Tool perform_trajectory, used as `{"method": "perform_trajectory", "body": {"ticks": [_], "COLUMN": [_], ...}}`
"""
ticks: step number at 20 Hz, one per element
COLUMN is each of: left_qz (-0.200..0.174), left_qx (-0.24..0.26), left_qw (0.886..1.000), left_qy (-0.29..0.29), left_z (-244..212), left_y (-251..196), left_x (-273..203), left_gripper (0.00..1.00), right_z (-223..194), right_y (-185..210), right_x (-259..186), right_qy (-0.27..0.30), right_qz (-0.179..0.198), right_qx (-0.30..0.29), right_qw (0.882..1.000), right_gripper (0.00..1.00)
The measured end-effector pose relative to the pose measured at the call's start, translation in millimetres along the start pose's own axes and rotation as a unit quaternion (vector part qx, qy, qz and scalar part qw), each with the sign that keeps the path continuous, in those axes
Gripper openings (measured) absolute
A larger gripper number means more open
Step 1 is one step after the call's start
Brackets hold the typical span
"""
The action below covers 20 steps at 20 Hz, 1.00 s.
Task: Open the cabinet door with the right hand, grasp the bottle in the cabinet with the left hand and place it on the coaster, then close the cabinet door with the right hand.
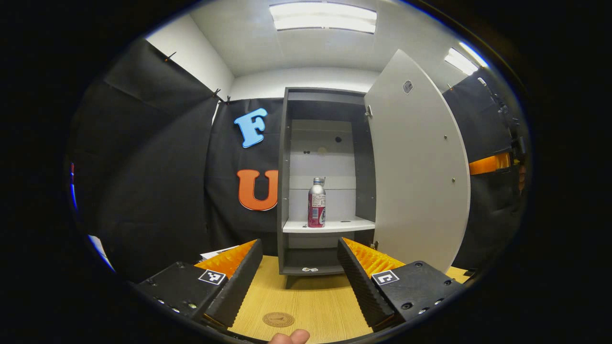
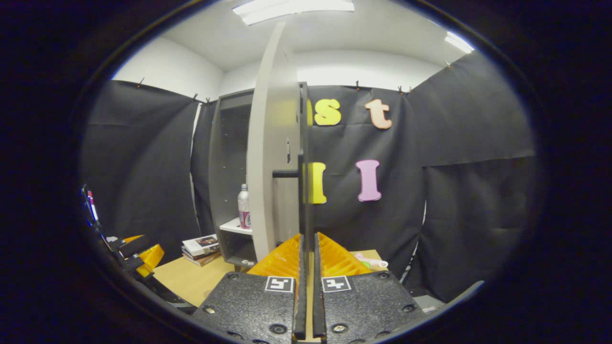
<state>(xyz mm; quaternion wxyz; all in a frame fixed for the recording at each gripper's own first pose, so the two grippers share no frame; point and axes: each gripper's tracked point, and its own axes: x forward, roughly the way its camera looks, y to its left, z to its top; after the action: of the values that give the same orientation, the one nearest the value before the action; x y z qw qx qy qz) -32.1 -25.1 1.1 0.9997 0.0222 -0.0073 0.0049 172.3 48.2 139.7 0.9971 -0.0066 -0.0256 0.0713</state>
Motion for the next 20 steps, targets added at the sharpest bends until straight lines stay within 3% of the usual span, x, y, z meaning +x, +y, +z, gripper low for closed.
{"method": "perform_trajectory", "body": {"ticks": [3, 4, 7, 8, 10, 12, 16, 20], "left_qz": [-0.001, 0.0, -0.001, -0.001, -0.004, -0.01, -0.041, -0.081], "left_qx": [0.0, 0.0, -0.002, -0.001, 0.0, -0.002, 0.002, 0.0], "left_qw": [1.0, 1.0, 1.0, 1.0, 1.0, 1.0, 0.999, 0.997], "left_qy": [0.006, 0.007, 0.008, 0.008, 0.01, 0.011, 0.005, -0.004], "left_z": [-5.6, -5.7, -6.4, -5.8, -7.6, -6.1, 6.6, 25.1], "left_y": [-3.2, -2.8, -7.5, -8.5, -10.3, -14.4, -29.7, -50.1], "left_x": [0.1, 1.7, 5.2, 6.2, 11.7, 22.4, 68.3, 144.0], "left_gripper": [0.95, 0.95, 0.95, 0.95, 0.95, 0.95, 0.95, 0.95], "right_z": [-11.3, -16.6, -17.2, -16.2, -13.1, -9.0, -4.3, -7.0], "right_y": [-24.2, -24.6, -28.7, -27.9, -19.0, -22.6, -24.6, -26.1], "right_x": [1.7, 2.5, 13.4, 16.3, 18.9, 23.7, 30.5, 31.1], "right_qy": [0.009, 0.018, 0.014, 0.007, -0.005, -0.017, -0.03, -0.026], "right_qz": [-0.029, -0.03, -0.03, -0.026, -0.006, -0.004, -0.004, -0.003], "right_qx": [-0.002, 0.002, 0.019, 0.024, 0.028, 0.022, 0.024, 0.026], "right_qw": [1.0, 0.999, 0.999, 0.999, 1.0, 1.0, 0.999, 0.999], "right_gripper": [0.06, 0.17, 0.35, 0.49, 0.66, 0.79, 0.82, 0.83]}}
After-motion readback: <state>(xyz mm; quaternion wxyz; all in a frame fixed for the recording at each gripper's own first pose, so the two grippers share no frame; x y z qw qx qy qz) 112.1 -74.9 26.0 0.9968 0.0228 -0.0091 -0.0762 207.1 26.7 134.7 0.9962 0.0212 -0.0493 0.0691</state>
